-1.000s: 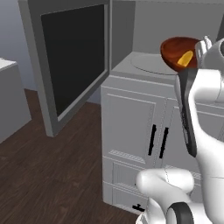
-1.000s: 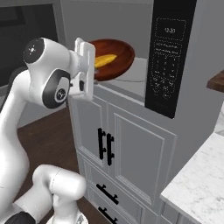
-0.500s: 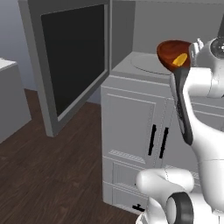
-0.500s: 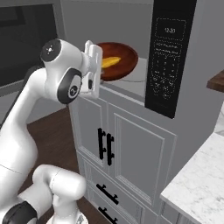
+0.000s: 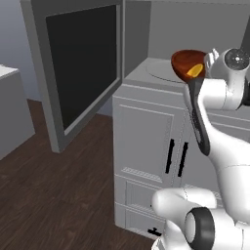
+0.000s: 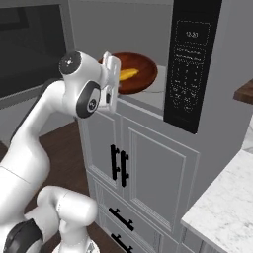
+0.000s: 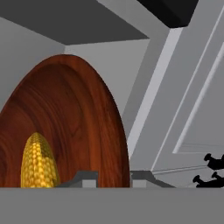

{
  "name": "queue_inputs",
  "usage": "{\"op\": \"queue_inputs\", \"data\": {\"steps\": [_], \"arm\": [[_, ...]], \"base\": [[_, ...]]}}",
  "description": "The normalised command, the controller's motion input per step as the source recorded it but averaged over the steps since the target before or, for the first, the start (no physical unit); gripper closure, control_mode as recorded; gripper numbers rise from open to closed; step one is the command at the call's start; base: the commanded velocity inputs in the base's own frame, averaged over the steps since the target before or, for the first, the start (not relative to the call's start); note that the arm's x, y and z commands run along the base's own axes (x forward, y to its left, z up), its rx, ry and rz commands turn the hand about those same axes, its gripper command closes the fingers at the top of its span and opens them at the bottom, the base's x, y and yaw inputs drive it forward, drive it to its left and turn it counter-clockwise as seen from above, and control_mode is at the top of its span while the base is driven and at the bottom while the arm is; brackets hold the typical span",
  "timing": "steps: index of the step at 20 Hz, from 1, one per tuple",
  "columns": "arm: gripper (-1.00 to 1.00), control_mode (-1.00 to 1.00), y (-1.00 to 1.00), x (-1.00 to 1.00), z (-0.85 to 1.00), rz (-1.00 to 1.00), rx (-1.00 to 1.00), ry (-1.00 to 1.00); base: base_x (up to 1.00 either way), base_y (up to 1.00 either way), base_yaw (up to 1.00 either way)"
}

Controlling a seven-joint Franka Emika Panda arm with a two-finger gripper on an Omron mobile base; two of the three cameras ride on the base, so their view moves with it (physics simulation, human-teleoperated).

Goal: Pick the corn from the sink and place it in the bowl. Then pick the bowl and place it in the microwave. Then close the microwave door and press the start button.

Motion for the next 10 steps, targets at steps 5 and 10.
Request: {"op": "queue_inputs", "data": {"steps": [5, 10], "arm": [[1.0, -1.0, -0.12, 0.46, 0.0, 0.0, 0.0, 0.0], [1.0, -1.0, -0.22, 0.48, 0.0, 0.03, 0.01, 0.0]], "base": [[0.0, 0.0, 0.0], [0.0, 0.0, 0.0]]}}
